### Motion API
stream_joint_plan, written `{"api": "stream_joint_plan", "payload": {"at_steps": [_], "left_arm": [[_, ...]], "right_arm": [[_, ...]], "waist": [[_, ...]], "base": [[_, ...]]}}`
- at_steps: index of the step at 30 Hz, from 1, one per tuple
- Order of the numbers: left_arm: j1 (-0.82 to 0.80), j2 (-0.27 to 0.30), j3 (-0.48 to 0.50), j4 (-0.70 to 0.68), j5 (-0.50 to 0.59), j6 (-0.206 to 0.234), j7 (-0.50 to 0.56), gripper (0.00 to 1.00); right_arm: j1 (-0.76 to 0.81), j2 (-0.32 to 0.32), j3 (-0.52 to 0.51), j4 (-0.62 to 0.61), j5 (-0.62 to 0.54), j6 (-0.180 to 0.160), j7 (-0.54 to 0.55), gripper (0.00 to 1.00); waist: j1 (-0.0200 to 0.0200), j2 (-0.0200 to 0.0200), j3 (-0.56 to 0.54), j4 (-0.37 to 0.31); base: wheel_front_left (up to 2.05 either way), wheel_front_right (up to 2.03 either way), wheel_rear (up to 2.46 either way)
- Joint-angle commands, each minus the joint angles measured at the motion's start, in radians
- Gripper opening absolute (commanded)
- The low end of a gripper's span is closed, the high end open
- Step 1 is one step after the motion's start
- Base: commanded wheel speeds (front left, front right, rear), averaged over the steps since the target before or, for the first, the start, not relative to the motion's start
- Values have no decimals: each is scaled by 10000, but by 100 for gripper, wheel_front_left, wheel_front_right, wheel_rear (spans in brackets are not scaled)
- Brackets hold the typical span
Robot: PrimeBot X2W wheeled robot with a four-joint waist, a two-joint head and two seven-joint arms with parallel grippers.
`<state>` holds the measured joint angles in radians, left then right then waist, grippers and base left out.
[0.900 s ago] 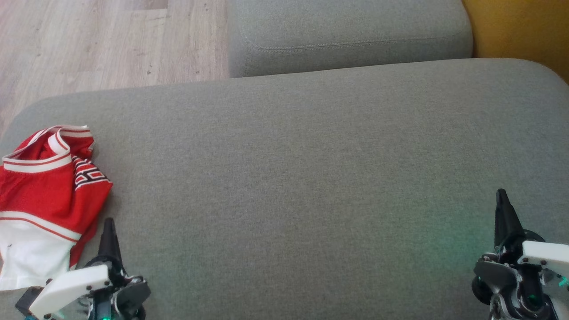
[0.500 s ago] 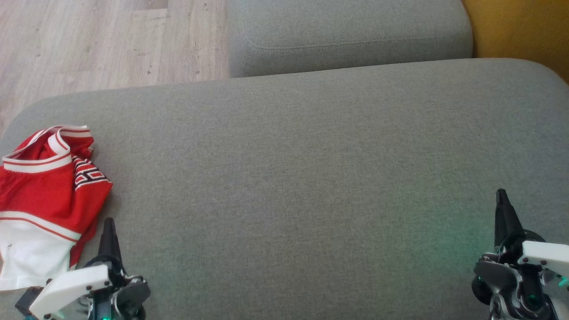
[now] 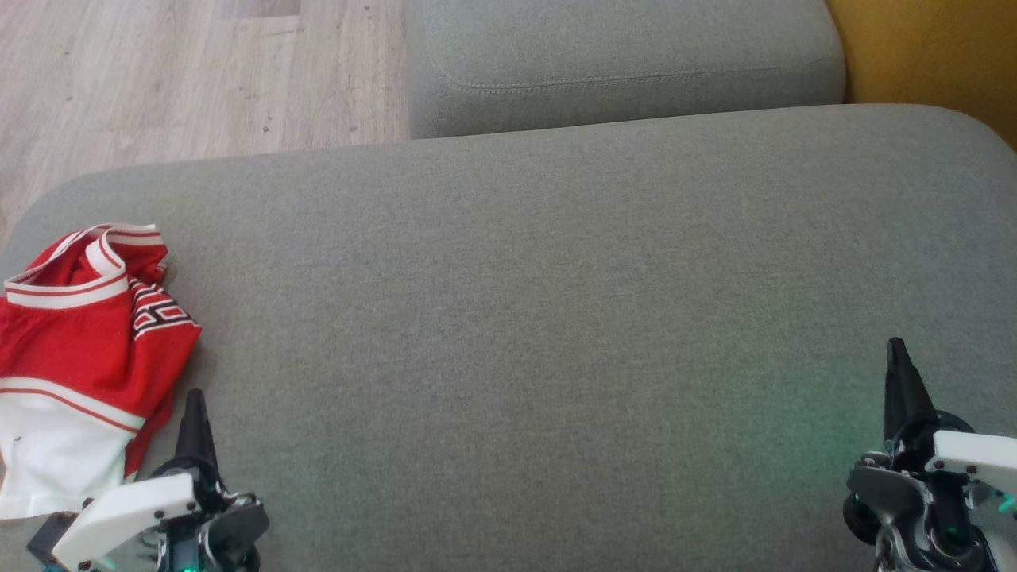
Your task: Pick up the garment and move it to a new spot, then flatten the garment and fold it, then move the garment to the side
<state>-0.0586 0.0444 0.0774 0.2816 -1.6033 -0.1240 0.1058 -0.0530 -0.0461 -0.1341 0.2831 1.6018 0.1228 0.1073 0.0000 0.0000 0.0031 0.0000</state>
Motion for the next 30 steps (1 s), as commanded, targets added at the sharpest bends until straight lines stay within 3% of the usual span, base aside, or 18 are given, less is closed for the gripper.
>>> {"api": "stream_joint_plan", "payload": {"at_steps": [1, 9, 10, 21, 30], "left_arm": [[-493, 58, 360, -367, -56, -67, 72, 0], [-493, 58, 360, -367, -56, -67, 72, 0], [2, -2, -4, 13, 0, 4, 0, 100], [266, -23, -140, 370, 187, 31, -236, 100], [297, -6, -244, 207, 1296, 225, -499, 100]], "right_arm": [[-549, -41, 207, -384, 72, 79, 56, 0], [-549, -41, 207, -384, 72, 79, 56, 0], [1, 2, 2, 13, -2, 0, 0, 100], [187, 19, 241, 420, -207, 3, -228, 100], [116, 14, 361, 377, -1289, 9, -493, 100]], "waist": [[0, 0, 0, 0], [0, 0, 0, 0], [0, 0, 0, 0], [0, 0, -2, -5], [0, 0, -6, 0]], "base": [[0, 0, 0], [0, 0, 0], [0, 0, 0], [0, 0, 0], [0, 0, 0]]}}
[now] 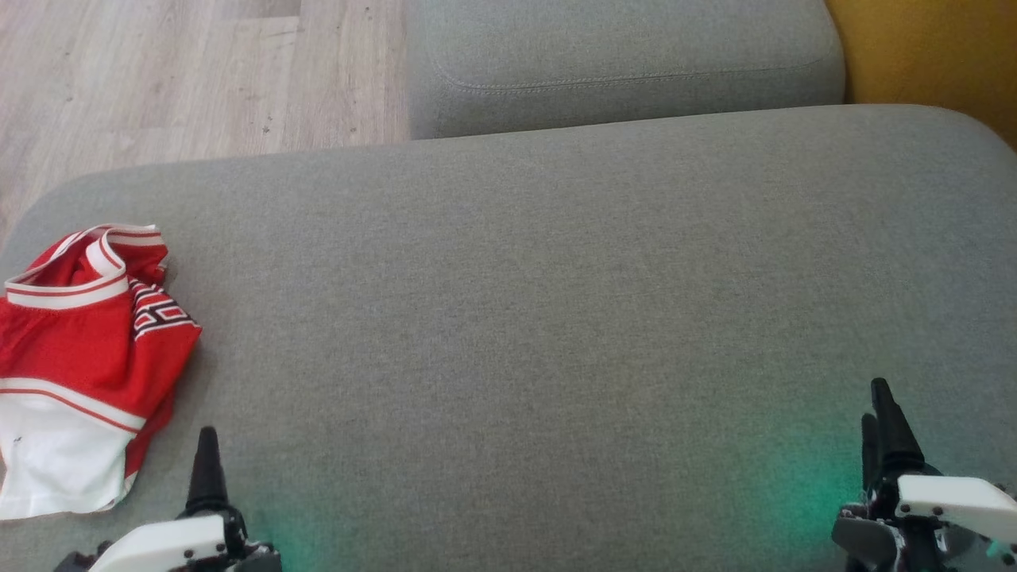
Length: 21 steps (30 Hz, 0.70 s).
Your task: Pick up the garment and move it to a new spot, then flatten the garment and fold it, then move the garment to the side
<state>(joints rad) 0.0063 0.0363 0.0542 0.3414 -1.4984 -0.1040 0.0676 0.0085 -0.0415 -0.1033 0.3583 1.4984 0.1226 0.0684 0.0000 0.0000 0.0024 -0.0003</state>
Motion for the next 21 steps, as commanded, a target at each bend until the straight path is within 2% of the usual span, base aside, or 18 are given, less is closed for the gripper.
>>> {"api": "stream_joint_plan", "payload": {"at_steps": [1, 21], "left_arm": [[-347, 75, -16, -421, 398, 41, -147, 100], [-266, 256, -470, -783, 3717, 360, -762, 100]], "right_arm": [[-504, -32, 62, -380, -424, 11, -133, 100], [-542, -43, 377, -596, -3643, 25, -741, 100]], "waist": [[0, 0, 1, 6], [0, 0, -14, 41]], "base": [[0, 0, 0], [0, 0, 0]]}}
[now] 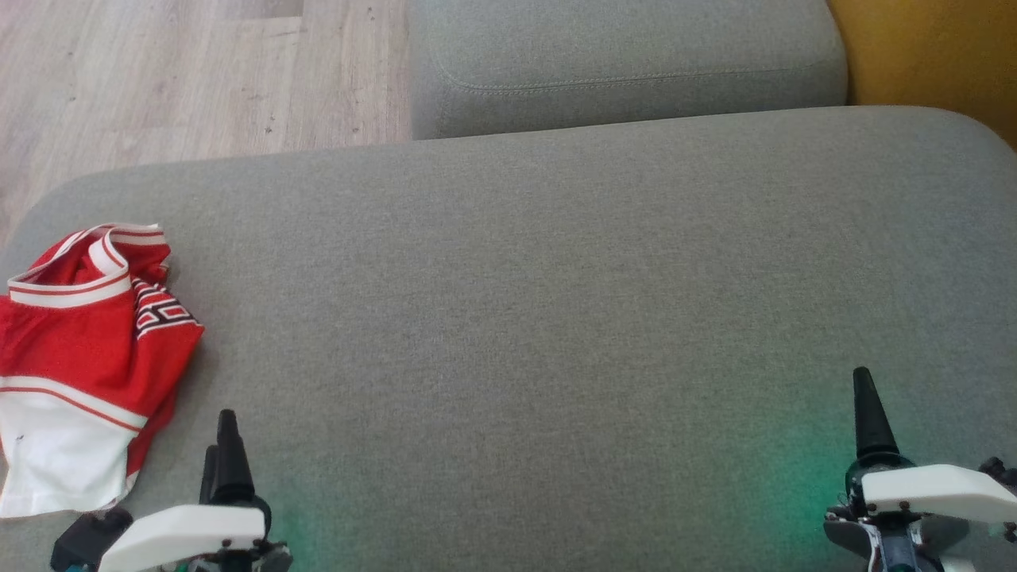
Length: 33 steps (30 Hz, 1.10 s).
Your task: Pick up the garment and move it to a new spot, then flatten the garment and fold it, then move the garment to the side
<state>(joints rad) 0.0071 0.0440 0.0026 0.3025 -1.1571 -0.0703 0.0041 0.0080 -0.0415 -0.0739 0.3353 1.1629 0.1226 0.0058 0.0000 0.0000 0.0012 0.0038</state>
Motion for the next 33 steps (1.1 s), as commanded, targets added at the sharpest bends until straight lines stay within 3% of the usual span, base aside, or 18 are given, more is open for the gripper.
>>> {"api": "stream_joint_plan", "payload": {"at_steps": [1, 33], "left_arm": [[-275, 179, 46, -394, 304, 23, -127, 100], [-235, 552, -572, -589, 4380, 402, -1064, 100]], "right_arm": [[-537, -43, 84, -366, -287, 25, -116, 100], [-709, -59, 590, -420, -4306, 46, -797, 100]], "waist": [[0, 0, -2, 1], [0, 0, -40, 17]], "base": [[0, 0, 0], [0, 0, 0]]}}
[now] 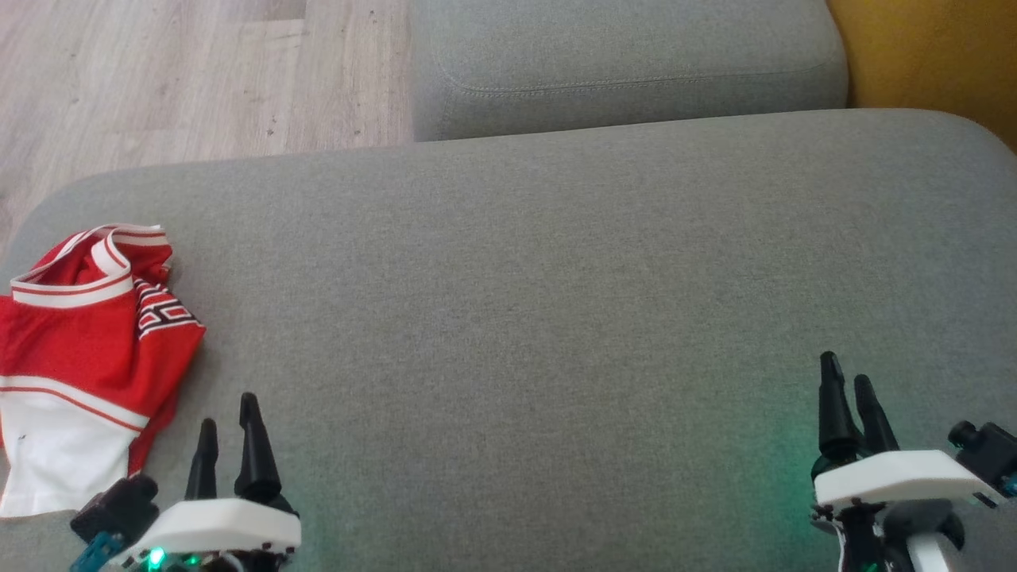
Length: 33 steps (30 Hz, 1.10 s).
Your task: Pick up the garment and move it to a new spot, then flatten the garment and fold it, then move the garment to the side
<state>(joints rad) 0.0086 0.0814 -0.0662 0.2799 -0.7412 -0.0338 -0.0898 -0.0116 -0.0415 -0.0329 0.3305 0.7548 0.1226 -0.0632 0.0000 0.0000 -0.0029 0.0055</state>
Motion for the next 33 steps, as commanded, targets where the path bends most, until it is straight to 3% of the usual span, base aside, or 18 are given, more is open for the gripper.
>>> {"api": "stream_joint_plan", "payload": {"at_steps": [1, 33], "left_arm": [[-241, 191, 102, -390, 335, 43, -154, 100], [-95, 235, -37, -573, 3575, 269, -1062, 100]], "right_arm": [[-518, -60, 200, -376, -344, 46, -129, 100], [-657, -75, 683, -406, -3697, 66, -870, 100]], "waist": [[0, 0, 3, -1], [0, 0, -46, 18]], "base": [[0, 0, 0], [0, 0, 0]]}}
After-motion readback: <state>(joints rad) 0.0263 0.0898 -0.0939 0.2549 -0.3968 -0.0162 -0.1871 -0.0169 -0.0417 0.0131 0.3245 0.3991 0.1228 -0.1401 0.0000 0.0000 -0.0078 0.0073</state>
